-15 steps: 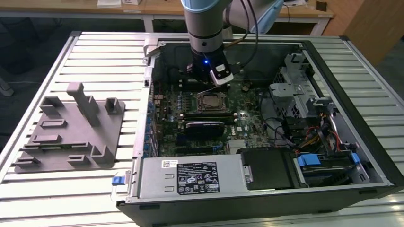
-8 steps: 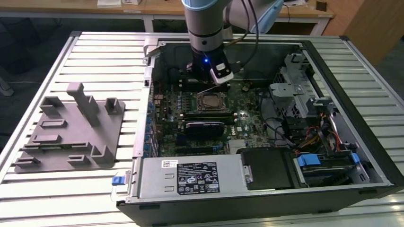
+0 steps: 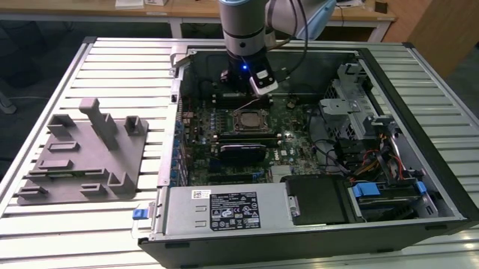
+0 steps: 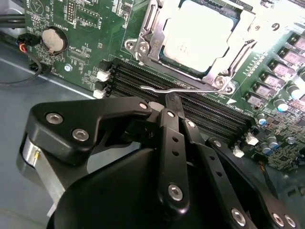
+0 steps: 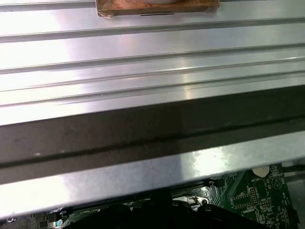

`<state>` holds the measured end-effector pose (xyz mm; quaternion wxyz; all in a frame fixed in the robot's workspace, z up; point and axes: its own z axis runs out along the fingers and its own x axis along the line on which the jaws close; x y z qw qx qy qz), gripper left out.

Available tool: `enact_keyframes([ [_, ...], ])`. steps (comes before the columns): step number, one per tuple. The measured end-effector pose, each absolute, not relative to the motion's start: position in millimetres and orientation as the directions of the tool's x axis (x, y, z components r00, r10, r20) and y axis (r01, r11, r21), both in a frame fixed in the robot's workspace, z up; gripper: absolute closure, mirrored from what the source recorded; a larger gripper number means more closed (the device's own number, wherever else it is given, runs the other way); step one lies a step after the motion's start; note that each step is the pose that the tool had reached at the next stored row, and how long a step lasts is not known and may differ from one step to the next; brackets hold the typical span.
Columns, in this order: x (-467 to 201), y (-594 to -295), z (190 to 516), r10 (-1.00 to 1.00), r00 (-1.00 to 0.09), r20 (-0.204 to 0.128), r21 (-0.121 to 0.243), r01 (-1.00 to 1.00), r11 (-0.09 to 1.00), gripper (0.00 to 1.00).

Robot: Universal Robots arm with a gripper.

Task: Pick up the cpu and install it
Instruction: 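Install the first cpu locking lever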

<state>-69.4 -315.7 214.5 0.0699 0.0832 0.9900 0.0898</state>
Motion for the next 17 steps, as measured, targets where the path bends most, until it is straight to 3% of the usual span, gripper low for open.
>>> enact_keyframes([
  [17, -67.7, -313.5, 225.3, 0.178, -0.976, -0.123, 0.192, 0.152, 0.970, 0.89],
])
